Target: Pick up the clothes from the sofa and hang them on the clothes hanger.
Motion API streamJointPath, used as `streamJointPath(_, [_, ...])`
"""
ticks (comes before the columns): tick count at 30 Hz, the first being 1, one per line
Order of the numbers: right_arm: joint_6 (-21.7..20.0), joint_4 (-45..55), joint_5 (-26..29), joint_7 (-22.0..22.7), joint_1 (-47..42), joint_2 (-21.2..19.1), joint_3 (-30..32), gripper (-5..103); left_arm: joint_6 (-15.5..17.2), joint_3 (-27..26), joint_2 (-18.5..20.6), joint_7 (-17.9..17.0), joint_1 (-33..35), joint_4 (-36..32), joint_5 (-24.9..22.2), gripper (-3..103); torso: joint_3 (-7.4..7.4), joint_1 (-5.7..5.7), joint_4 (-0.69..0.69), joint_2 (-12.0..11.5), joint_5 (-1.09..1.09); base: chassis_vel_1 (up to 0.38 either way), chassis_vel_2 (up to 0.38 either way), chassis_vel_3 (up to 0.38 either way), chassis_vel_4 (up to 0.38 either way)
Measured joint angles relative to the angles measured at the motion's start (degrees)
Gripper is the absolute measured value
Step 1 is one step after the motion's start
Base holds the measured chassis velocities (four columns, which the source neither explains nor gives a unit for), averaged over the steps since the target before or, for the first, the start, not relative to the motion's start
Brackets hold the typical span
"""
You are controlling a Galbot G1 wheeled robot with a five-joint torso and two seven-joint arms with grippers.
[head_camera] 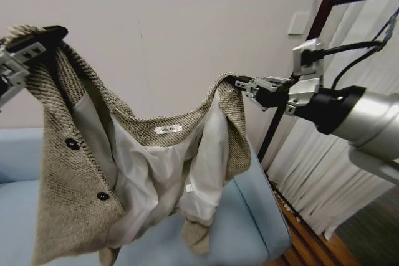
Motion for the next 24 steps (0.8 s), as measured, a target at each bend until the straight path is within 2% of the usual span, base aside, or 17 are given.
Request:
streamJointPath(2, [-0.62, 0.36, 2.46, 1.03, -0.2, -0.65, -0.09, 2, 2.29, 1.44, -1.76, -3.02, 0.73, 0.02, -0.74, 6, 0.0, 0.0, 0.01, 0.0, 0.0, 0.0, 0.0, 0.0, 0.0])
streamJointPath(3, [-0.62, 0.36, 2.46, 1.03, -0.2, -0.65, -0.09, 2, 2.29, 1.44, -1.76, -3.02, 0.73, 0.02, -0.74, 6, 0.0, 0.0, 0.01, 0.0, 0.0, 0.0, 0.0, 0.0, 0.0])
streamJointPath(5, [-1.69, 0.49, 3.56, 4.36, -2.84, 0.65, -0.86, 2, 5.21, 8.79, -5.37, -12.27, 0.57, 0.1, -0.22, 6, 0.0, -0.01, 0.03, 0.0, -0.03, 0.0, 0.0, 0.0, 0.0])
streamJointPath(7, [-3.07, 0.49, 2.82, 8.11, -6.79, 3.37, -1.77, 2, 6.15, 18.48, -8.41, -19.97, 0.17, 0.35, 5.24, 6, 0.02, 0.0, 0.03, 0.0, -0.04, 0.0, 0.0, 0.0, 0.0])
streamJointPath(8, [-3.07, 0.49, 2.82, 8.11, -6.79, 3.37, -1.77, 2, 6.15, 18.48, -8.41, -19.97, 0.17, 0.35, 5.24, 6, 0.02, 0.0, 0.03, 0.0, -0.04, 0.0, 0.0, 0.0, 0.0])
streamJointPath(9, [-3.67, 0.49, 1.4, 9.42, -9.42, 4.85, -2.14, 2, 6.69, 22.66, -9.98, -21.8, 0.62, 0.34, 7.37, 6, 0.03, 0.01, 0.02, -0.01, -0.06, 0.0, 0.0, 0.0, 0.0])
streamJointPath(11, [-4.9, 0.26, -6.76, 9.68, -17.59, 7.98, -3.05, 2, 8.76, 30.77, -12.01, -23.24, 0.8, 0.33, 10.96, 6, 0.03, 0.01, 0.06, -0.01, 0.01, 0.0, 0.0, 0.0, 0.0])
streamJointPath(12, [-4.9, 0.26, -6.76, 9.68, -17.59, 7.98, -3.05, 2, 8.76, 30.77, -12.01, -23.24, 0.8, 0.33, 10.96, 6, 0.03, 0.01, 0.06, -0.01, 0.01, 0.0, 0.0, 0.0, 0.0])
streamJointPath(15, [-5.7, -3.37, -20.27, 4.98, -30.58, 11.55, -4.29, 2, 9.03, 41.14, -12.51, -22.63, -1.04, 0.87, 18.18, 6, 0.02, 0.01, 0.02, -0.01, 0.0, 0.0, 0.0, 0.0, 0.0])
streamJointPath(16, [-5.7, -3.37, -20.27, 4.98, -30.58, 11.55, -4.29, 2, 9.03, 41.14, -12.51, -22.63, -1.04, 0.87, 18.18, 6, 0.02, 0.01, 0.02, -0.01, 0.0, 0.0, 0.0, 0.0, 0.0])
streamJointPath(18, [-5.75, -7.87, -30.52, 0.41, -36.08, 14.49, -5.67, 2, 7.43, 49.06, -11.85, -18.58, -2.89, 6.52, 26.55, 6, 0.01, 0.0, -0.02, -0.01, 0.06, 0.0, 0.0, 0.0, 0.0])
streamJointPath(19, [-5.64, -10.47, -34.51, -1.61, -37.35, 15.92, -6.66, 2, 5.91, 53.21, -11.44, -15.33, -3.86, 10.9, 32.29, 6, 0.01, 0.0, -0.02, -0.01, -0.01, 0.0, 0.0, 0.0, 0.0])
streamJointPath(21, [-4.31, -16.22, -41.63, -4.76, -37.88, 19.29, -10.06, 2, 2.19, 60.29, -10.79, -11.88, -6.47, 19.16, 41.08, 6, 0.02, 0.01, 0.0, -0.01, -0.04, 0.0, 0.0, 0.0, 0.0])
streamJointPath(22, [-4.31, -16.22, -41.63, -4.76, -37.88, 19.29, -10.06, 2, 2.19, 60.29, -10.79, -11.88, -6.47, 19.16, 41.08, 6, 0.02, 0.01, 0.0, -0.01, -0.04, 0.0, 0.0, 0.0, 0.0])
streamJointPath(23, [-2.87, -19.75, -45.94, -6.69, -37.47, 21.45, -12.63, 2, 0.24, 65.01, -10.72, -10.8, -9.39, 24.18, 45.24, 6, 0.03, 0.01, 0.04, -0.02, -0.02, 0.0, 0.0, 0.0, 0.0])
streamJointPath(24, [-1.66, -22.68, -49.86, -8.23, -36.88, 23.19, -14.6, 2, -0.83, 68.15, -10.9, -10.57, -11.99, 27.44, 46.98, 6, 0.03, 0.02, 0.07, -0.02, -0.04, 0.0, 0.0, 0.0, 0.0])
